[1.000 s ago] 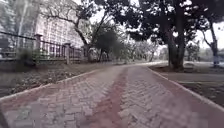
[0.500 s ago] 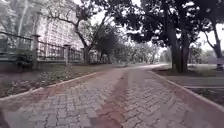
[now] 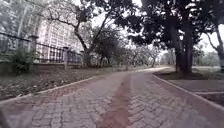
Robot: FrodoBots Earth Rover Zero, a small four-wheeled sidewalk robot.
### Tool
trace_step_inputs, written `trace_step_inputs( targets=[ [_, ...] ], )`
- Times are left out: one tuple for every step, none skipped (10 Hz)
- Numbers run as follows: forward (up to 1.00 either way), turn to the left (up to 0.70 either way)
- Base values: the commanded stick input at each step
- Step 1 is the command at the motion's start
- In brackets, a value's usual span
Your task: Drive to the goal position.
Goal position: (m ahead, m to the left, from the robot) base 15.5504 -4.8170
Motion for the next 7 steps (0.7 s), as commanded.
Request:
trace_step_inputs(
  targets=[
    [0.70, 0.00],
    [0.70, 0.00],
    [0.70, 0.00],
    [0.70, 0.00],
    [0.70, 0.00],
    [0.70, 0.00],
    [0.70, 0.00]
  ],
)
